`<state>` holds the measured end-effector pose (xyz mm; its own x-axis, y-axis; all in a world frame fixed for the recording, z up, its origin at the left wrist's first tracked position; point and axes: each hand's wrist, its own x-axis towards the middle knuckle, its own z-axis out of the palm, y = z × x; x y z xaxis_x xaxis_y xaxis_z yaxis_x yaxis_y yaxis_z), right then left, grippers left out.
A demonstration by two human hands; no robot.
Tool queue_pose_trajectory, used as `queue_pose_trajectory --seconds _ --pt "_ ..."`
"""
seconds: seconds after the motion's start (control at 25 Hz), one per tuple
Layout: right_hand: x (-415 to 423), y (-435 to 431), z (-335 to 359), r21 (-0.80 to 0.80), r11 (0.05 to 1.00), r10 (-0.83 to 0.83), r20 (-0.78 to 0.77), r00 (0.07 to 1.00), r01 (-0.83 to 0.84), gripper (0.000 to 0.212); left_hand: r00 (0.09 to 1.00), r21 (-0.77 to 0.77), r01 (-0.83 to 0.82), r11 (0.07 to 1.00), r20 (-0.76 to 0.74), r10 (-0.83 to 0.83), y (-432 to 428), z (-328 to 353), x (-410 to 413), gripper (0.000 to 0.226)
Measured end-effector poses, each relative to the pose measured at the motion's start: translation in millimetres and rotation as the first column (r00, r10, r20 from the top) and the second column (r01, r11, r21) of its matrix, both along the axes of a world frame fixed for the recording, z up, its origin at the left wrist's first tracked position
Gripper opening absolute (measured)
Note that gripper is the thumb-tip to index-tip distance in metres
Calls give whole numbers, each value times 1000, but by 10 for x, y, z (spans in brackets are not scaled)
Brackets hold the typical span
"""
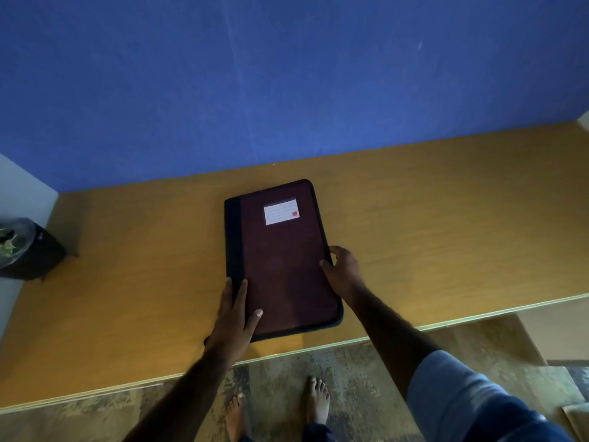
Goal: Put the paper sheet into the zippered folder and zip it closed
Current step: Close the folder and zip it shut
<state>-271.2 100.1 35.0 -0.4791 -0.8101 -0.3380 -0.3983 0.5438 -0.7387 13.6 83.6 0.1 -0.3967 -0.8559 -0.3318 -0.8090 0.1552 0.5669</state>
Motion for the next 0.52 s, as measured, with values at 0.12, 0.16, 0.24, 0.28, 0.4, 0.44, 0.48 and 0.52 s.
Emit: queue_pose_trajectory --seconds 0.12,0.16,0.24,0.28,0.4,0.44,0.48,0.52 --pt "-51 113 -166 115 993 3 -21 1000 0 35 999 5 -37 999 7 37 1 12 -54 78" --pt "-62 127 -196 128 992 6 -20 1000 -4 35 998 17 -70 997 -4 70 -8 21 -79 78" --pt "-81 124 -219 135 991 -7 -12 1000 8 36 989 56 -143 988 -31 145 -34 54 -127 77" --pt "-87 114 -223 130 991 -27 2 1000 26 38 984 73 -167 983 -42 171 -47 73 -146 76" --pt "-94 83 -209 114 986 -133 112 985 120 49 978 92 -196 976 -60 202 -85 130 -200 74" --pt "-94 66 -199 103 985 -155 146 977 140 52 977 96 -198 975 -62 205 -107 149 -214 74" --pt "-99 39 -192 85 985 -161 168 973 149 55 978 102 -193 976 -65 200 -139 165 -230 74" --pt "-111 9 -179 65 986 -160 182 970 151 57 979 109 -181 977 -71 190 -178 178 -247 73"
